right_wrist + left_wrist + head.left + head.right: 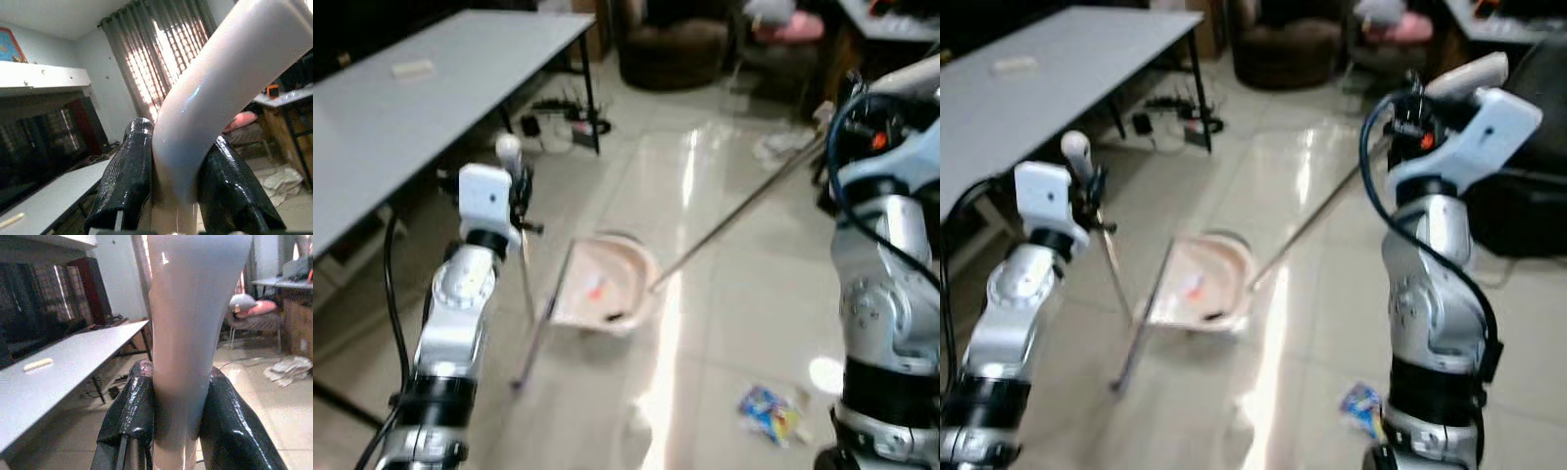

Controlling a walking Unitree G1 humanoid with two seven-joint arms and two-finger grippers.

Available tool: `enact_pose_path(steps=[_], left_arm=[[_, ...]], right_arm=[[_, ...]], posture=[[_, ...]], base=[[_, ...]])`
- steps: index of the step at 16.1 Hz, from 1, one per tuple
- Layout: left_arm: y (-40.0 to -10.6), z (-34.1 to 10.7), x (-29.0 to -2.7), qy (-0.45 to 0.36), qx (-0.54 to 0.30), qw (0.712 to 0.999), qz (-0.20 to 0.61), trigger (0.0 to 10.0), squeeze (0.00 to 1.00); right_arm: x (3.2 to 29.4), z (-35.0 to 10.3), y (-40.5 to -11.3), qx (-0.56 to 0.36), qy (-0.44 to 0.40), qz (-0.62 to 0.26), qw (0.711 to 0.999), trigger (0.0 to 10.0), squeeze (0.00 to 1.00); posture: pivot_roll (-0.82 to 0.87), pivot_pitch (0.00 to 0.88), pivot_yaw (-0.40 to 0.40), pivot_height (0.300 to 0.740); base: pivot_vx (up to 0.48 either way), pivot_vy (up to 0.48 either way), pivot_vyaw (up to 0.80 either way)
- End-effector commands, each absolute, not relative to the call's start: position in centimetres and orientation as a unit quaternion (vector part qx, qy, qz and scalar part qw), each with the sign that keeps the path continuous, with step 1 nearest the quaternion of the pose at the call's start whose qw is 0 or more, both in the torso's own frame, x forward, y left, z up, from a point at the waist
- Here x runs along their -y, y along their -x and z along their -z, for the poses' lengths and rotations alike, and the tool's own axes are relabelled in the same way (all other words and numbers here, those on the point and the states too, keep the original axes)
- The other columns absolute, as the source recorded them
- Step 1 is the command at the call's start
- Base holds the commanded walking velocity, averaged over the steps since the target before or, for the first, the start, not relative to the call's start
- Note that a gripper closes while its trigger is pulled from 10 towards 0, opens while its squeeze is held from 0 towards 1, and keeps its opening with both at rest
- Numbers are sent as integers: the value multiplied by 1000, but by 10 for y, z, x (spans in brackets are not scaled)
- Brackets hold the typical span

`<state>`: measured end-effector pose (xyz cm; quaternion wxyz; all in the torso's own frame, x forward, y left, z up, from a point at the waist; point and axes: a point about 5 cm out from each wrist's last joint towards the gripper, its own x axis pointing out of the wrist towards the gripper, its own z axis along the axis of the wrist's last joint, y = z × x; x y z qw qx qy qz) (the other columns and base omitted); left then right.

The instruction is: Sweep floor

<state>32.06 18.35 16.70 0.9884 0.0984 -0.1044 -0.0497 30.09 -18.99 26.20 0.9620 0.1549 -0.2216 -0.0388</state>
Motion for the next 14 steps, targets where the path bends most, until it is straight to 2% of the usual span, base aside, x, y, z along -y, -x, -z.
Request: enact_pose_path(steps=[1, 5, 9, 14], left_arm=[[-322, -175, -174, -96, 125, 985, 67, 10000, 0], [-321, -175, -171, -96, 126, 984, 78, 10000, 0], [-321, -174, -169, -93, 126, 984, 83, 10000, 0], [-320, -173, -171, -95, 124, 984, 83, 10000, 0]], right_arm=[[197, -274, -295, 254, -149, 53, 954, 10000, 0], [197, -273, -293, 252, -146, 54, 955, 10000, 0], [198, -271, -293, 251, -155, 50, 954, 10000, 0], [197, -271, -294, 249, -148, 47, 956, 10000, 0]], posture=[[-19, 0, 90, 740], [-20, 0, 93, 740], [-21, 0, 95, 740], [-20, 0, 89, 740]], base=[[382, 0, 0], [399, 0, 0], [416, 0, -706], [415, 0, 0]])
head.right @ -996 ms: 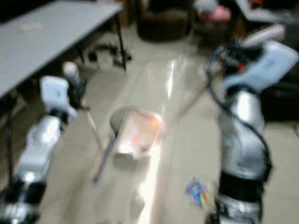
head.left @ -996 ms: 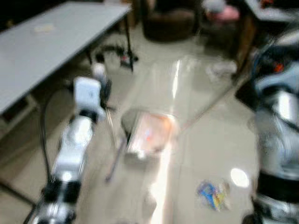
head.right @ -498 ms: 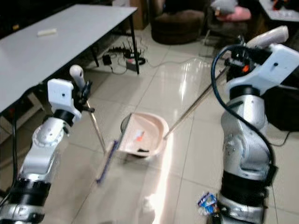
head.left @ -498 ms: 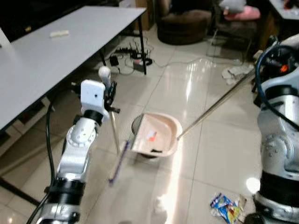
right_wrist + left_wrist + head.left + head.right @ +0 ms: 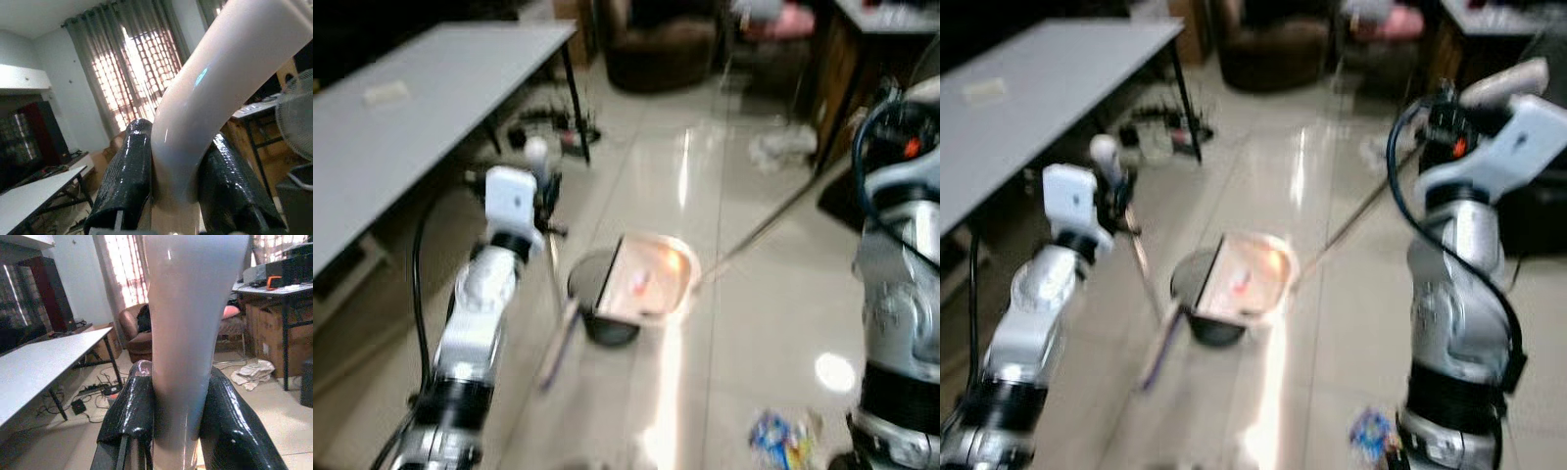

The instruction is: Sweep floor

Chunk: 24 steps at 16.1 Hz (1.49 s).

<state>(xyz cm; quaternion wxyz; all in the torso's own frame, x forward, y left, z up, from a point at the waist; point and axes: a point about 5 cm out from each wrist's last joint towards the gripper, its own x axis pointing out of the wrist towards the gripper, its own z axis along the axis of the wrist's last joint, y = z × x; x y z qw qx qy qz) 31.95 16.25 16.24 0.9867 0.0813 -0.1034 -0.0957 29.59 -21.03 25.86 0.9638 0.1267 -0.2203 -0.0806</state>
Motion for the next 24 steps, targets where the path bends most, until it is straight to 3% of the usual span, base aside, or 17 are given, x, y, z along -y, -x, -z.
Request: enact_pose_path(steps=[1, 9, 19, 24], left_arm=[[-319, -171, -174, -102, 121, 984, 80, 10000, 0], [-306, -156, -217, -154, 88, 984, 30, 10000, 0], [-300, -148, -213, -140, 76, 986, 41, 10000, 0], [-289, -138, -217, -139, 49, 987, 57, 10000, 0]], right_arm=[[198, -271, -294, 248, -148, 47, 956, 10000, 0], [197, -271, -299, 255, -148, 33, 955, 10000, 0], [190, -262, -300, 246, -155, 24, 957, 10000, 0], [187, -269, -299, 265, -142, 23, 954, 10000, 0]], posture=[[-18, 0, 88, 740], [19, 1, 65, 740], [30, 19, 66, 740], [41, 46, 80, 740]], base=[[416, 0, 0], [415, 0, 0], [404, 0, 0], [0, 0, 0]])
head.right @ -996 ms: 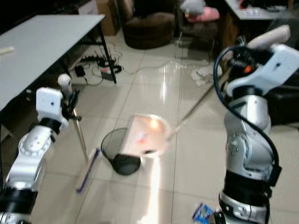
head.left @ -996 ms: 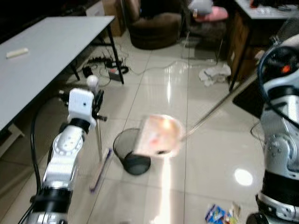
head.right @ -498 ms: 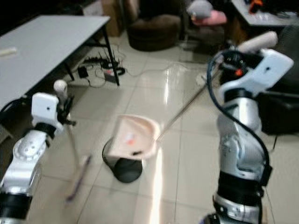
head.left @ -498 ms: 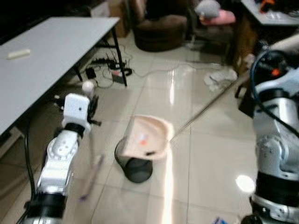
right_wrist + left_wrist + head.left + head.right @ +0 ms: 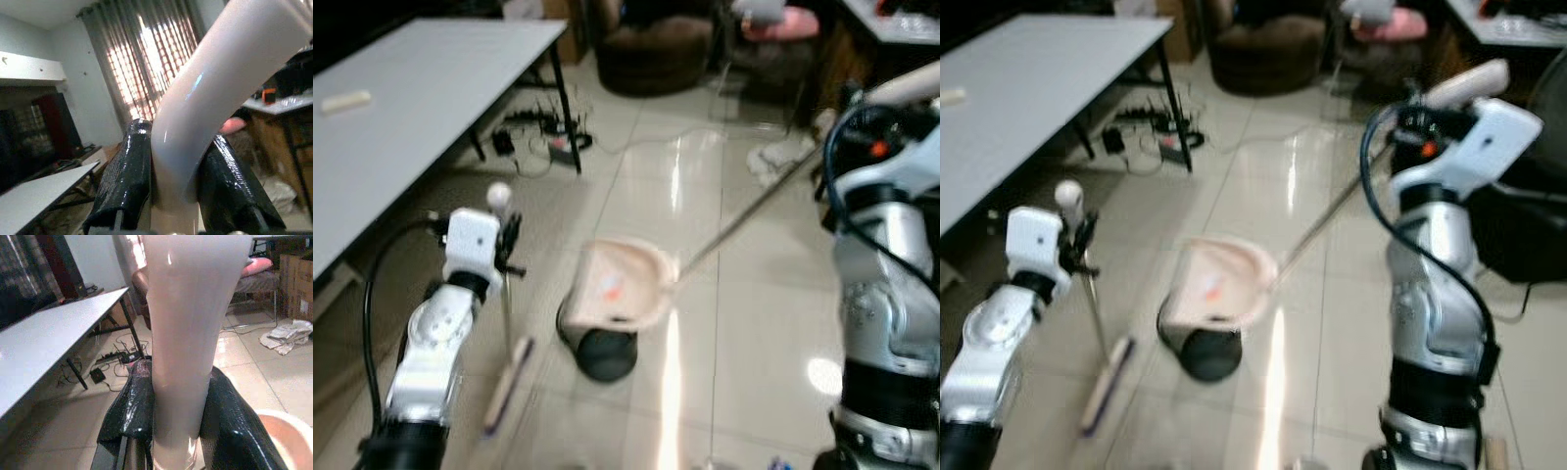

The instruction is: Sweep floor

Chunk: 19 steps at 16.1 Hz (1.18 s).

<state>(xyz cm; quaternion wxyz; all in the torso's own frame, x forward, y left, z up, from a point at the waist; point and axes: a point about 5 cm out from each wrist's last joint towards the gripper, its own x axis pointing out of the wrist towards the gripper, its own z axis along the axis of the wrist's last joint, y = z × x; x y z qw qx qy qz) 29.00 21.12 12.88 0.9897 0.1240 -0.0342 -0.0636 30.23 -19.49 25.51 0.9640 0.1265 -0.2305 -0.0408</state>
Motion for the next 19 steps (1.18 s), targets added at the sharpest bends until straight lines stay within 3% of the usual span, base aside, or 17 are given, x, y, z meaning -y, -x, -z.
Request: enact_pose_path(steps=[1, 8, 15, 19], left_arm=[[-287, -136, -219, -132, 43, 988, 62, 10000, 0], [-286, -136, -220, -144, 32, 986, 80, 10000, 0], [-287, -142, -217, -146, 46, 985, 82, 10000, 0], [-288, -144, -217, -144, 53, 985, 84, 10000, 0]], right_arm=[[186, -270, -299, 274, -134, 24, 952, 10000, 0], [161, -273, -309, 326, -46, -40, 943, 10000, 0], [100, -268, -319, 385, 50, -170, 906, 10000, 0], [65, -258, -309, 416, 93, -232, 875, 10000, 0]], posture=[[45, 53, 87, 740], [60, 47, 97, 740], [77, 56, 89, 740], [77, 60, 87, 740]], base=[[0, 0, 0], [0, 0, 0], [0, 0, 0], [0, 0, 0]])
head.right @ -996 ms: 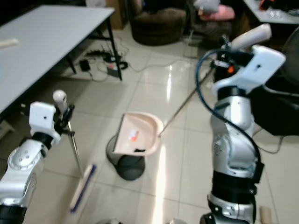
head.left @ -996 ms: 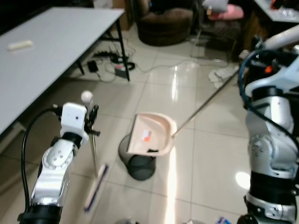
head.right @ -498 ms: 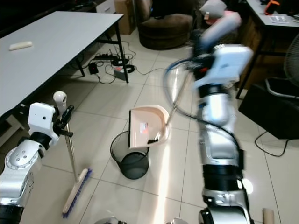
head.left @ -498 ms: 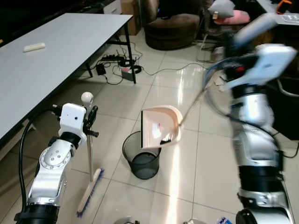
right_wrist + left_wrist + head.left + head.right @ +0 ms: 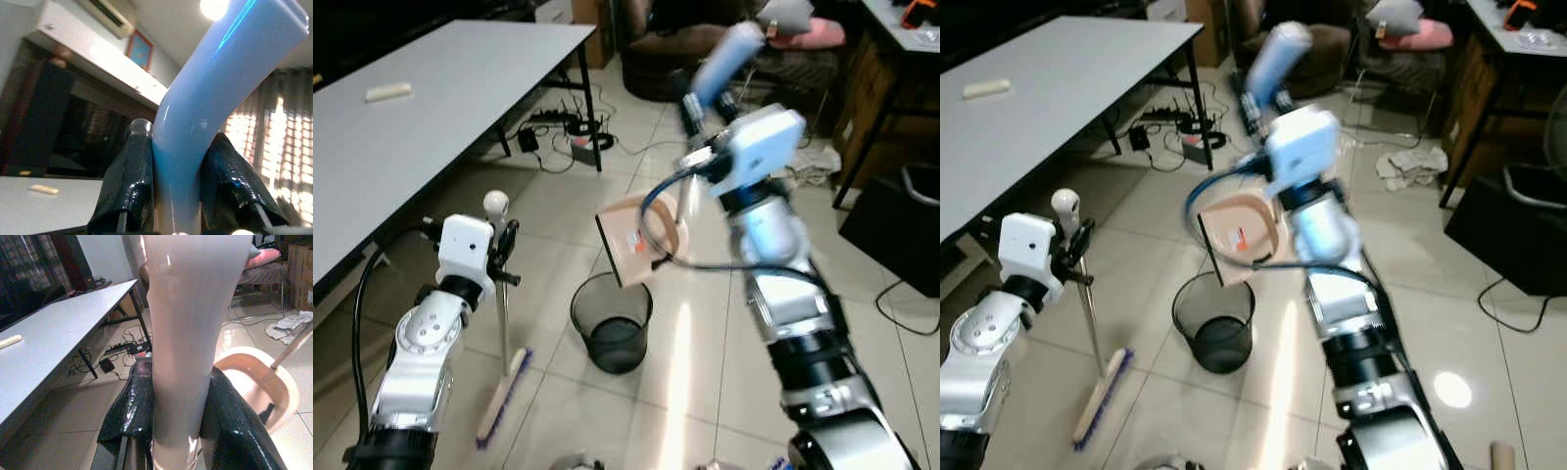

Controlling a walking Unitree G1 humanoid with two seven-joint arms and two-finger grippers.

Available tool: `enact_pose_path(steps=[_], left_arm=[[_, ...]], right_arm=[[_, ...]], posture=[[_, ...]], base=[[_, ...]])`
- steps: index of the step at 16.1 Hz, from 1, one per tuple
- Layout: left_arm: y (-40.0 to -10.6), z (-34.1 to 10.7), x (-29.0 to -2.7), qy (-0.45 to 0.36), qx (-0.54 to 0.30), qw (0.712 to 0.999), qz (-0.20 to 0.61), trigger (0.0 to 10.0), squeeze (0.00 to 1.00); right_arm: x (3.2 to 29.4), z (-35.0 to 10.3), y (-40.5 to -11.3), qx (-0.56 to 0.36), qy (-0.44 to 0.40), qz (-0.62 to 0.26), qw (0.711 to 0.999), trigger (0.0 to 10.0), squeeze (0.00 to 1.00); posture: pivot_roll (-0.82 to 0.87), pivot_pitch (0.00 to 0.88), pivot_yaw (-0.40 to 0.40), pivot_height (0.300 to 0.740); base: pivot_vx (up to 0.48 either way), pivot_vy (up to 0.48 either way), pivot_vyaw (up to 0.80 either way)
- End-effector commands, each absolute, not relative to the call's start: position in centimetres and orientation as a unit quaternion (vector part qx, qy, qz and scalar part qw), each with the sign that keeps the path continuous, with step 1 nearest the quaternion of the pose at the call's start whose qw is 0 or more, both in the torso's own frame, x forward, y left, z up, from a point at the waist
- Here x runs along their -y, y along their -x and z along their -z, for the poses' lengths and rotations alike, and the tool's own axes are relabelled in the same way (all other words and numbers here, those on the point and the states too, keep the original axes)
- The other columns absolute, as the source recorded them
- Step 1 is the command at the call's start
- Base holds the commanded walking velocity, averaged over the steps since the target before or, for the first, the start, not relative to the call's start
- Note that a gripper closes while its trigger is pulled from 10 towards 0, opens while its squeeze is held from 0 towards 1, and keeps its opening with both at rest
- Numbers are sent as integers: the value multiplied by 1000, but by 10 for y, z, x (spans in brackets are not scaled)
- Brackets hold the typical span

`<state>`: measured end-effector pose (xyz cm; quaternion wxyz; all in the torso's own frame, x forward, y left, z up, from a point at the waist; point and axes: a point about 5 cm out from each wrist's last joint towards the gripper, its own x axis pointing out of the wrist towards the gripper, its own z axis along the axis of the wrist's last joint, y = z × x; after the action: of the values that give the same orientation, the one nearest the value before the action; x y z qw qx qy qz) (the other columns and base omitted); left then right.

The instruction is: Sweep floor

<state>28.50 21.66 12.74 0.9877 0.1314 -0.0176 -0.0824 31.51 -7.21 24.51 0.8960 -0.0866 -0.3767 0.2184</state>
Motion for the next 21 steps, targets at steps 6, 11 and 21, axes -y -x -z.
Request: enact_pose_path(steps=[6, 11, 21], left_arm=[[-285, -143, -216, -144, 53, 985, 82, 10000, 0], [-285, -142, -213, -142, 53, 985, 86, 10000, 0], [-294, -141, -201, -117, 40, 987, 99, 10000, 0]], right_arm=[[30, -235, -291, 433, 142, -323, 829, 10000, 0], [9, -219, -282, 429, 203, -397, 786, 10000, 0], [55, -262, -303, 476, 214, -243, 818, 10000, 0]], posture=[[78, 64, 82, 740], [76, 56, 76, 740], [61, 40, 75, 740]], base=[[0, 0, 0], [0, 0, 0], [0, 0, 0]])
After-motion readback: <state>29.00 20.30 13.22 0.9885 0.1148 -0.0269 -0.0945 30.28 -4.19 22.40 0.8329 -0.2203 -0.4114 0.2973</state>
